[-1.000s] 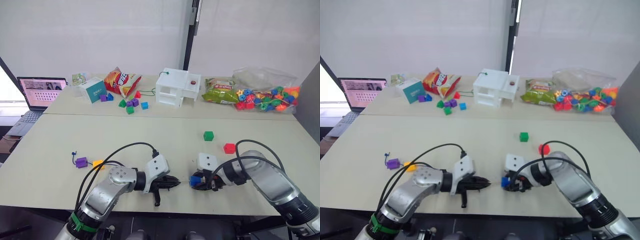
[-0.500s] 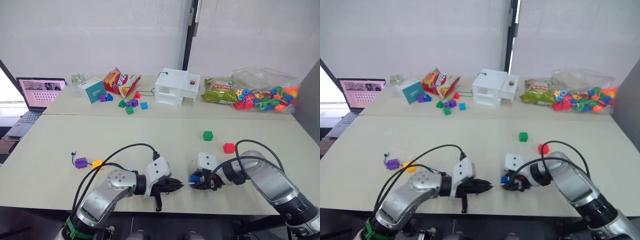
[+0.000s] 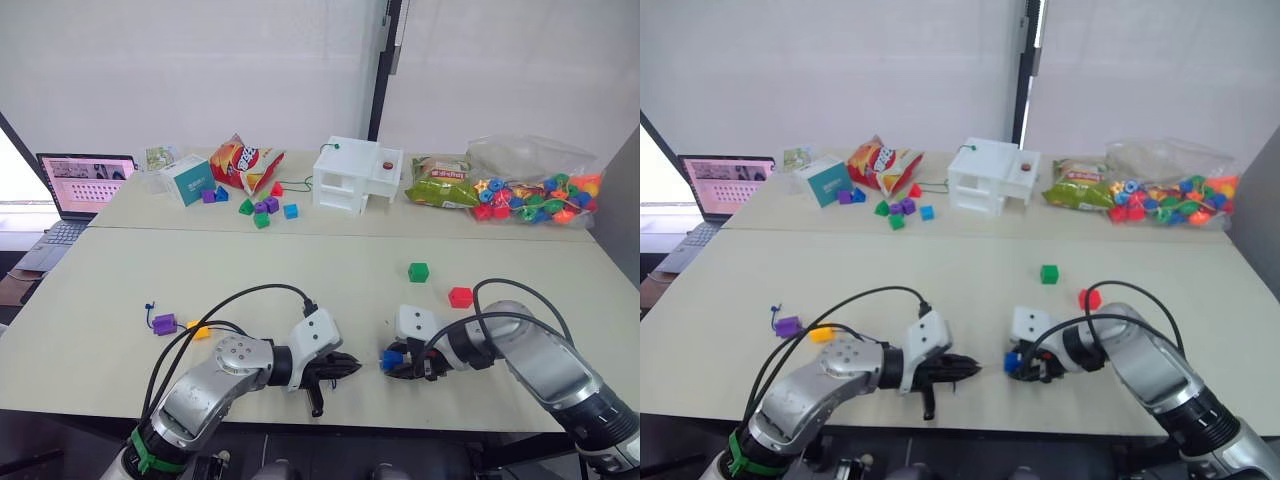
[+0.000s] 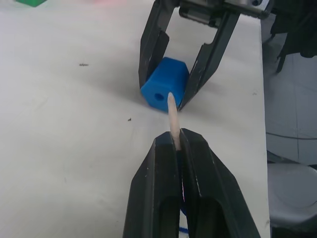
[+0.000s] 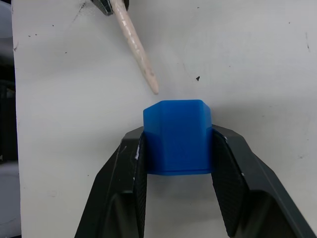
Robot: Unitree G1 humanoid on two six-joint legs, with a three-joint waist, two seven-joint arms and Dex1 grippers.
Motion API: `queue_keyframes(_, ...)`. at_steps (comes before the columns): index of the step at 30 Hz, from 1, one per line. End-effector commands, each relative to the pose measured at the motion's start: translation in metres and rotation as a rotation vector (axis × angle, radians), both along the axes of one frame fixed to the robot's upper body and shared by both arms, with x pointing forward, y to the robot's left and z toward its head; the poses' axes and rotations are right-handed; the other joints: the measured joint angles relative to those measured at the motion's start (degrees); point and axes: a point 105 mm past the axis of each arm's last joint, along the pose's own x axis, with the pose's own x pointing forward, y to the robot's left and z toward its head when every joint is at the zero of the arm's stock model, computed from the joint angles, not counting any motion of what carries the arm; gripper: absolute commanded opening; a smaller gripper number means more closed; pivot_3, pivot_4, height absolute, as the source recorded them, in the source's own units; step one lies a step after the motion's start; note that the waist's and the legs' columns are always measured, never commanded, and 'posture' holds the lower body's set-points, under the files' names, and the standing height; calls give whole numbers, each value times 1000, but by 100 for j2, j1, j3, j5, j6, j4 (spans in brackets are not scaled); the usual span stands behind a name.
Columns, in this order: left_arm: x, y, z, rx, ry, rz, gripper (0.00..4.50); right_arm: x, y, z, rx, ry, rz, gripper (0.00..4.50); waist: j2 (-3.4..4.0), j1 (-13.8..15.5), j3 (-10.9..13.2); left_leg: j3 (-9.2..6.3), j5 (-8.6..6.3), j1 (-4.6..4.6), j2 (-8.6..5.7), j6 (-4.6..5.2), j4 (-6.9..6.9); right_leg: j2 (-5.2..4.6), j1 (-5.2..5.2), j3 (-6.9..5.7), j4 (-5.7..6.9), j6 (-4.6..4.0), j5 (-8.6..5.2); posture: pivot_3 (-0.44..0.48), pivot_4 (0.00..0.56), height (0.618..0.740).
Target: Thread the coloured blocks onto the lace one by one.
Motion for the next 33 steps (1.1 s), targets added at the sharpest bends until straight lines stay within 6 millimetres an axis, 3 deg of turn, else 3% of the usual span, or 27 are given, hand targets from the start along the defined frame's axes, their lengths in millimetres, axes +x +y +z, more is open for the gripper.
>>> queue_keyframes(1, 0, -5, 6, -12, -38, -16, 0, -4, -3, -3, -16, 16, -6, 1299, 0, 1, 0, 0, 0, 0, 0, 0, 0, 0, 0, 0, 0, 0, 0, 0, 150, 740)
queue_keyframes(19, 3, -2, 0, 28, -33, -11, 0, -7, -8, -2, -21, 10, 33, 1299, 0, 30, 0, -1, 0, -8, 1, 0, -4, 2, 2, -3, -30, 1, 1, 0, 150, 740)
queue_keyframes(33, 1, -15, 3, -2, -35, -39, 0, -8, -3, -6, 0, 13, 28, 1299, 0, 2, 0, 0, 0, -5, 2, 0, -15, 2, 5, -1, -37, 2, 2, 0, 150, 740)
